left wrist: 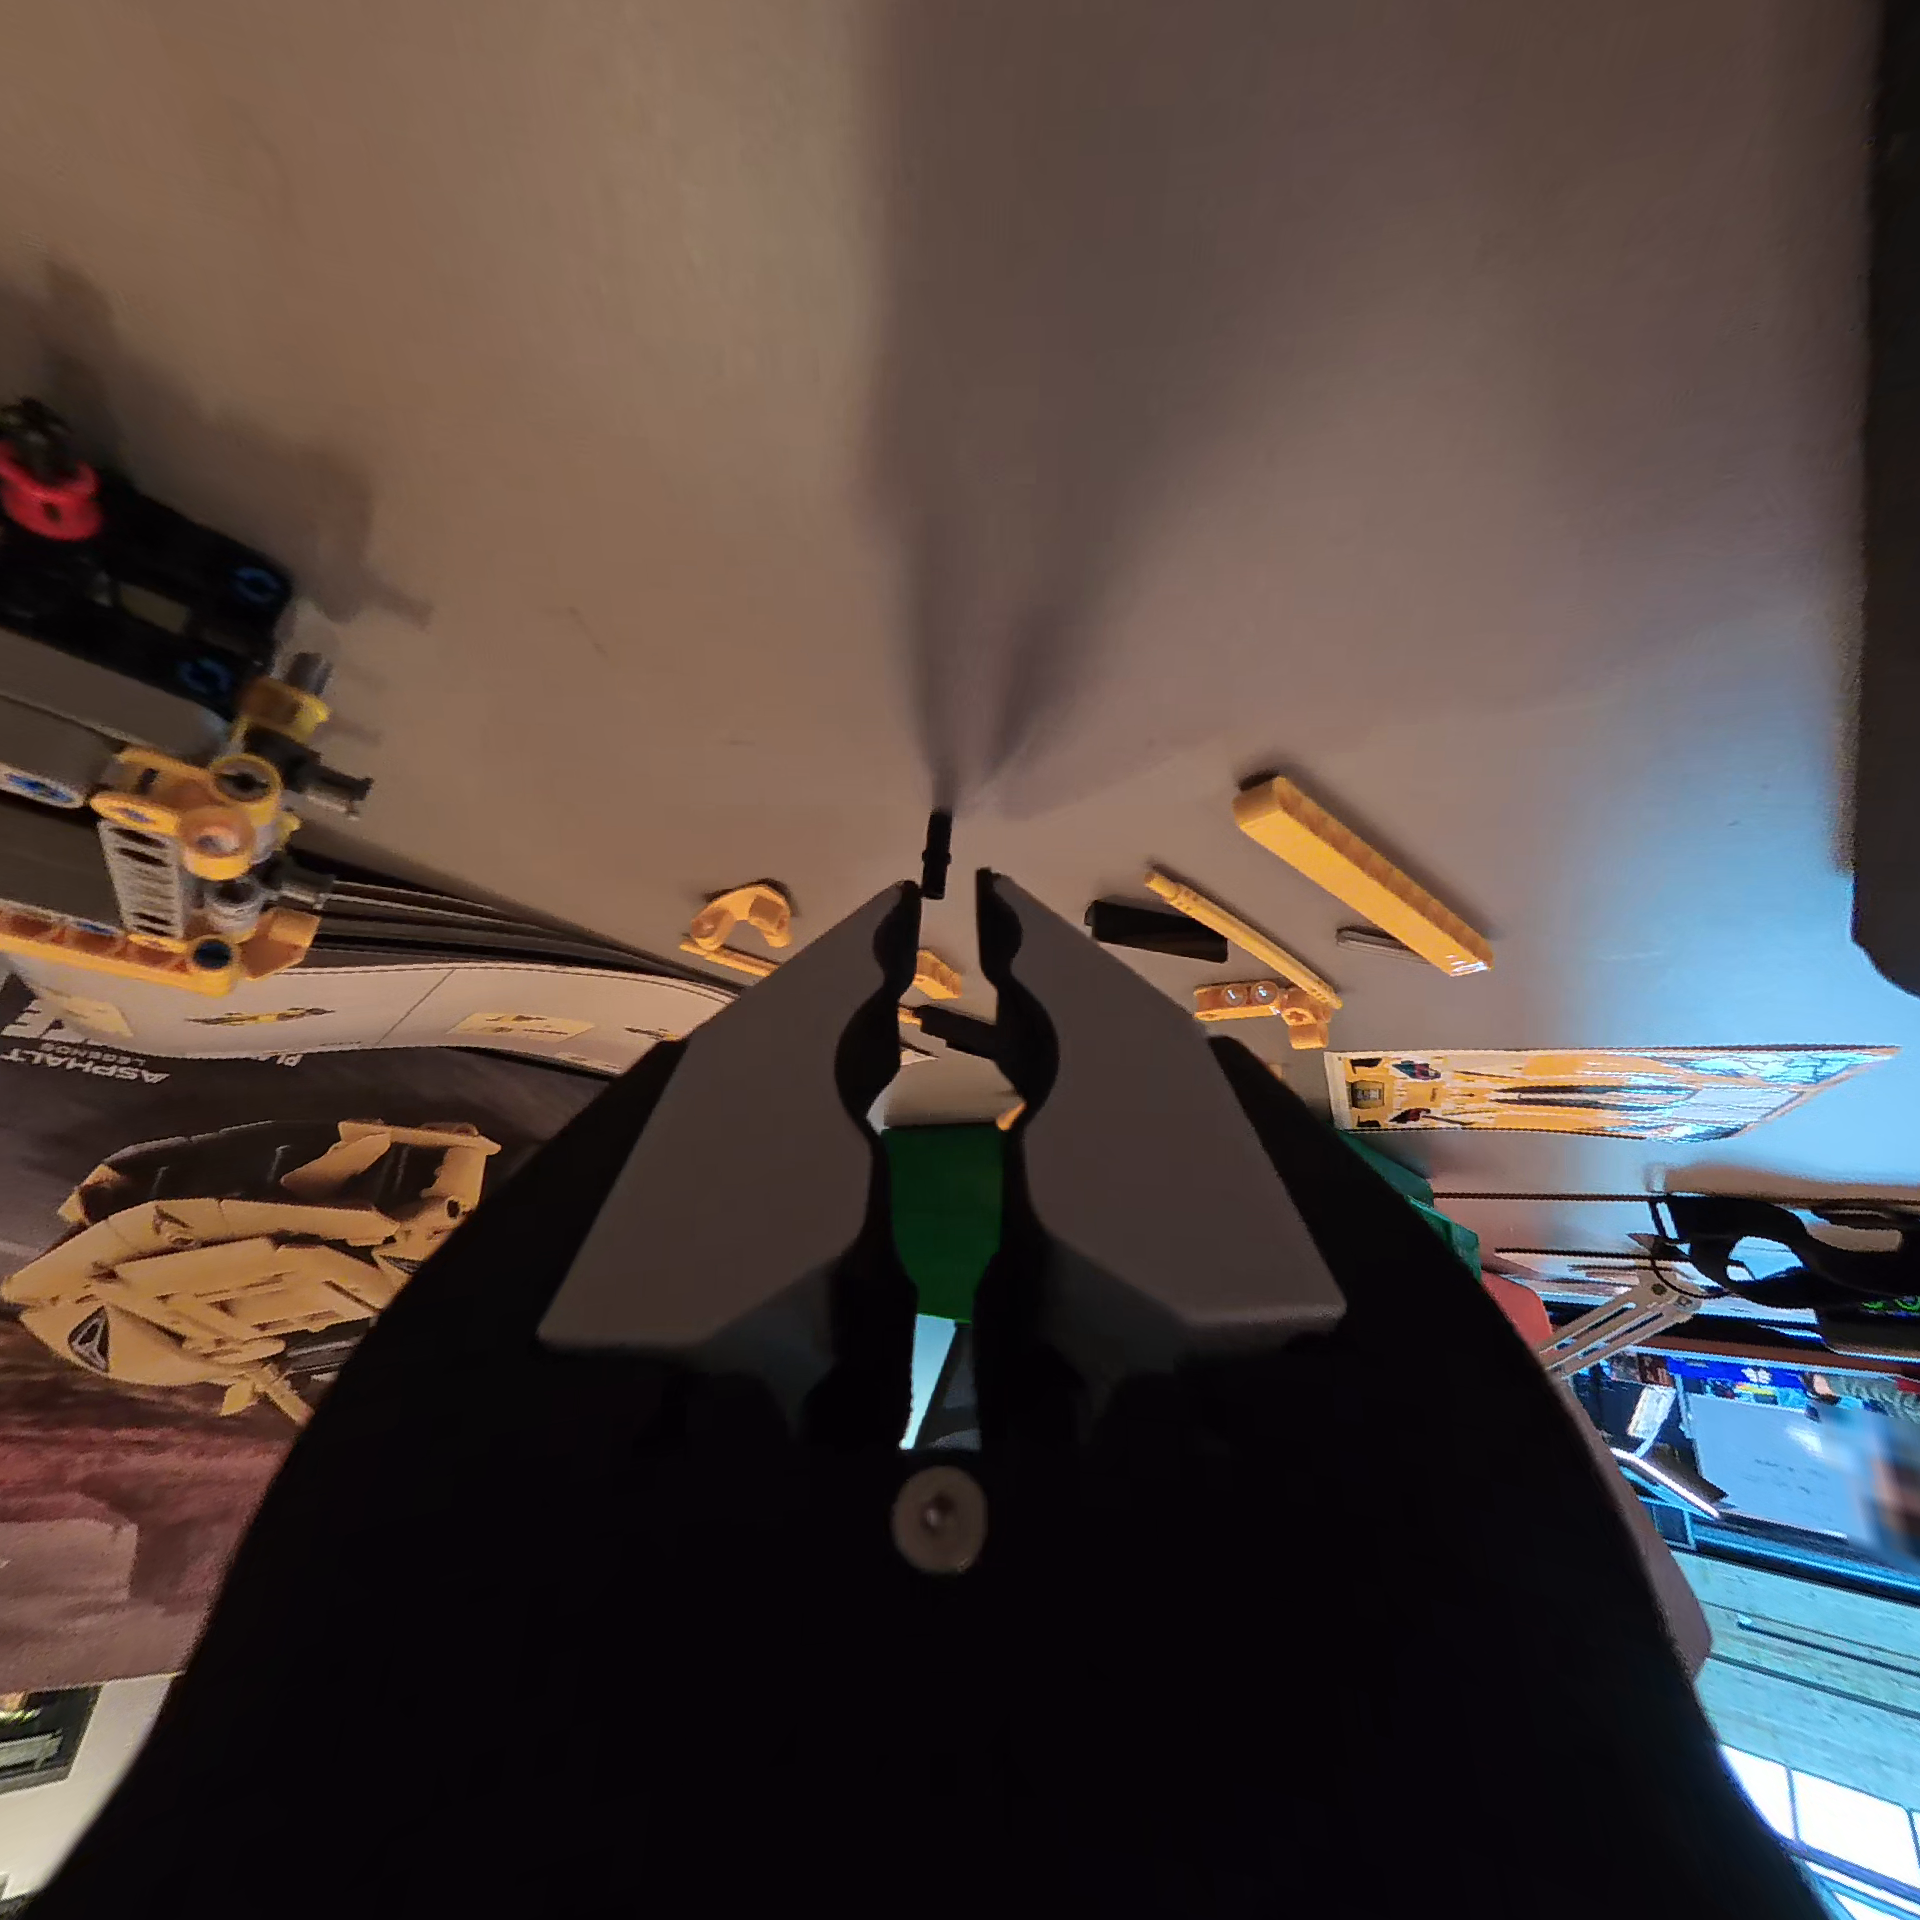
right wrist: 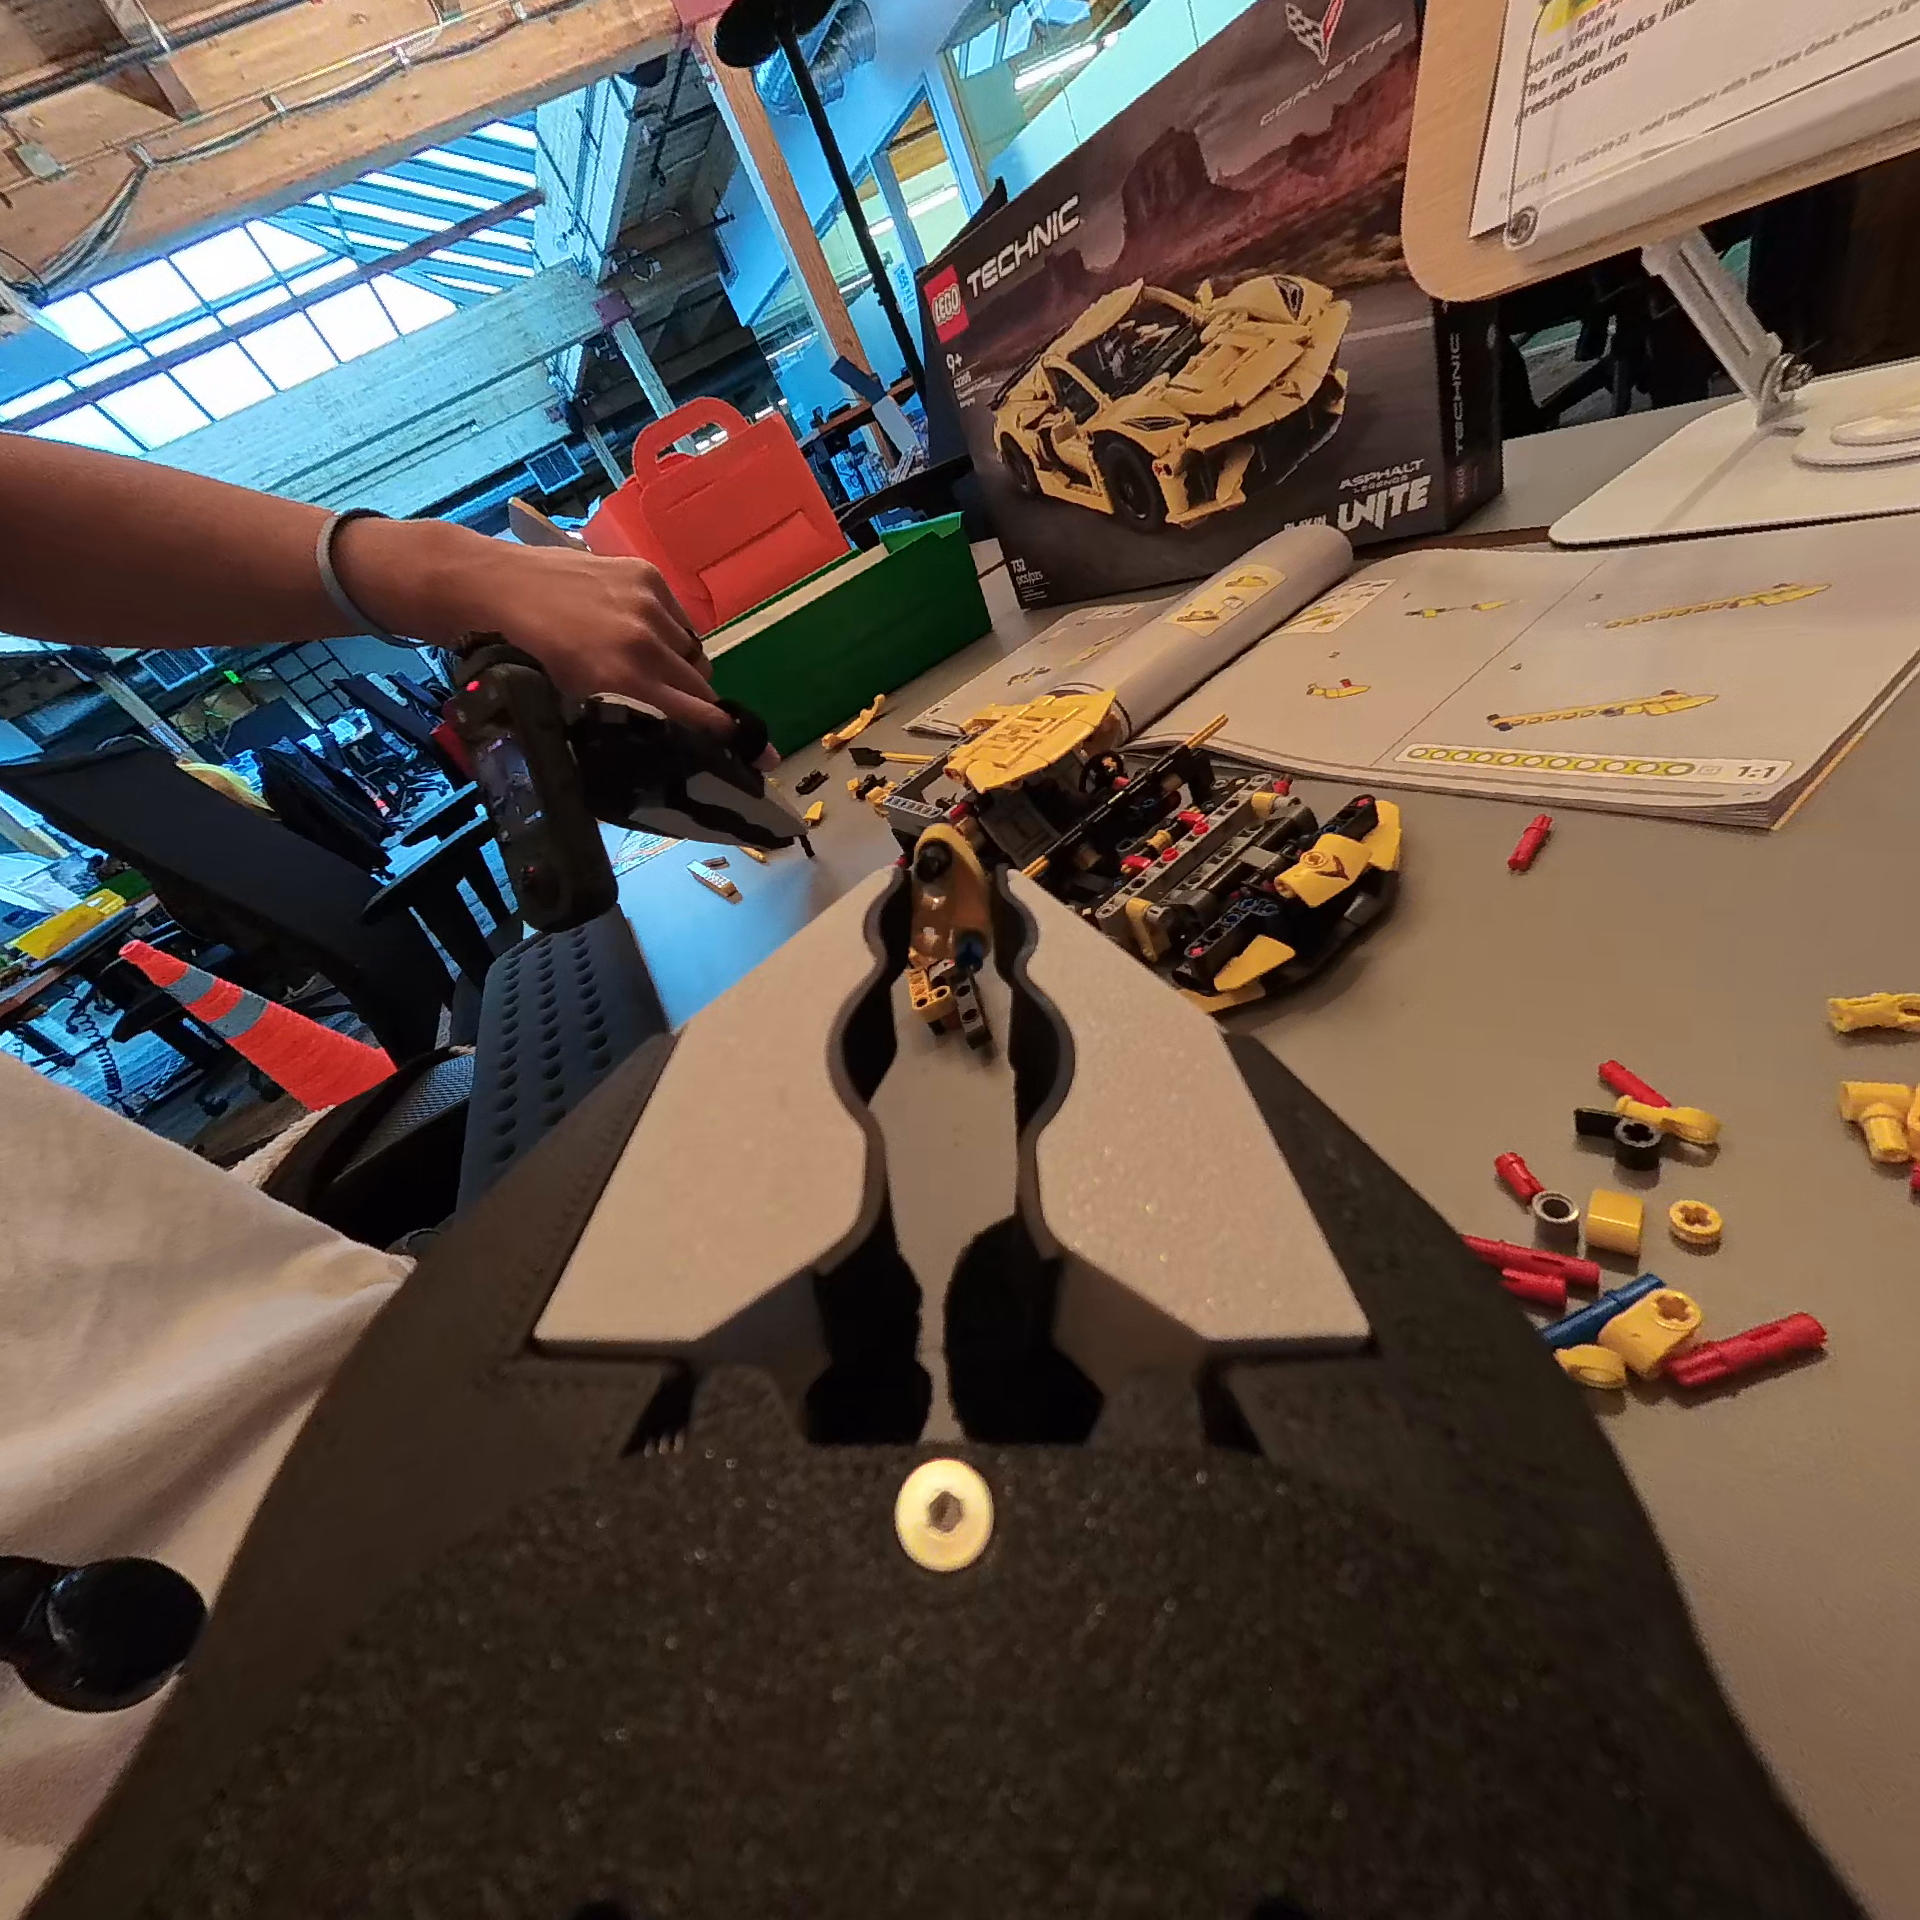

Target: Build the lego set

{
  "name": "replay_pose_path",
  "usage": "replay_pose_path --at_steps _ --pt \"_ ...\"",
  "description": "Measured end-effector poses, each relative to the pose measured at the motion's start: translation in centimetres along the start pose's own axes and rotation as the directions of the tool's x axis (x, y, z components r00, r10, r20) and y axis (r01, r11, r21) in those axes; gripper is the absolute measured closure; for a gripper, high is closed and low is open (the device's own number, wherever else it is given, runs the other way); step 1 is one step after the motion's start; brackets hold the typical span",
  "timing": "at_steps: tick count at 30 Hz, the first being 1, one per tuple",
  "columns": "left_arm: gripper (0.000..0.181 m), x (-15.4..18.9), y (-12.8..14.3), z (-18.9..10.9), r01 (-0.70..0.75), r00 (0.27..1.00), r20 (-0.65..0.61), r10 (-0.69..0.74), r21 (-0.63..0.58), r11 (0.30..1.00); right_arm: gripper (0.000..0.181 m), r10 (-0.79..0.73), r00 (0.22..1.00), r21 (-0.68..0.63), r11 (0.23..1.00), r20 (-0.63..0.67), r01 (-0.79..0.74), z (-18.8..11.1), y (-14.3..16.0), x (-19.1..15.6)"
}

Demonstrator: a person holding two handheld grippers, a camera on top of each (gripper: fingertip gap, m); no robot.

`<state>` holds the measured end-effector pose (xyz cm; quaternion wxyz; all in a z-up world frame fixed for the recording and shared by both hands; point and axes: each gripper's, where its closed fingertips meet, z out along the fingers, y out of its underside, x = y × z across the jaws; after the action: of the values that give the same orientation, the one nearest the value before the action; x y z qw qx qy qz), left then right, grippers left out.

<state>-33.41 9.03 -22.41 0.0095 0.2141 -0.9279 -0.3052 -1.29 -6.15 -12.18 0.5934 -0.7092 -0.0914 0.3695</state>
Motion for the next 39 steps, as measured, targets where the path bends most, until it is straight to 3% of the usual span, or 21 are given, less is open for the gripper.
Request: replay_pose_path --at_steps 14,17,19,21,24,28,31,35,39 --pt "0.164 0.1 0.3 -0.6 0.076 0.997 -0.006 -0.076 0.027 0.997 0.168 0.001 1.000 -0.001 1.000 0.003 -0.001 0.0 0.0 0.0" --pt "0.164 -0.6 0.0 -2.1 0.246 0.969 -0.033 -0.244 0.168 0.955 0.168 0.003 1.000 0.002 1.000 0.006 -0.003 -0.1 0.0 0.0" --pt "0.159 -1.3 -0.1 -3.2 0.450 0.892 -0.110 -0.438 0.302 0.840 0.168 0.005 1.000 0.005 1.000 0.009 -0.005 -0.1 -0.1 -0.1" --pt "0.155 -1.8 0.7 -3.4 0.639 0.764 -0.206 -0.611 0.371 0.674 0.168 0.010 1.000 0.008 1.000 0.013 -0.010 -0.1 -0.1 -0.1" --pt "0.153 -2.1 1.1 -3.9 0.810 0.556 -0.364 -0.748 0.439 0.388 0.168 0.012 1.000 0.010 1.000 0.016 -0.012 -0.2 -0.2 -0.1" --pt "0.152 -2.5 0.9 -5.3 0.906 0.308 -0.548 -0.777 0.418 0.064 0.168 0.011 1.000 0.009 1.000 0.017 -0.011 -0.2 -0.2 -0.2" --pt "0.152 -2.8 1.1 -6.0 0.920 0.153 -0.639 -0.754 0.371 -0.127 0.168 0.015 1.000 0.009 1.000 0.018 -0.015 -0.2 -0.2 -0.1" --pt "0.152 -2.2 1.6 -5.3 0.913 0.024 -0.679 -0.734 0.315 -0.261 0.168 0.016 1.000 0.006 1.000 0.012 -0.016 -0.1 -0.1 0.0" --pt "0.152 -0.7 1.6 -4.1 0.923 -0.038 -0.696 -0.717 0.251 -0.292 0.168 0.015 1.000 -0.008 1.000 -0.002 -0.015 0.1 0.1 0.2"
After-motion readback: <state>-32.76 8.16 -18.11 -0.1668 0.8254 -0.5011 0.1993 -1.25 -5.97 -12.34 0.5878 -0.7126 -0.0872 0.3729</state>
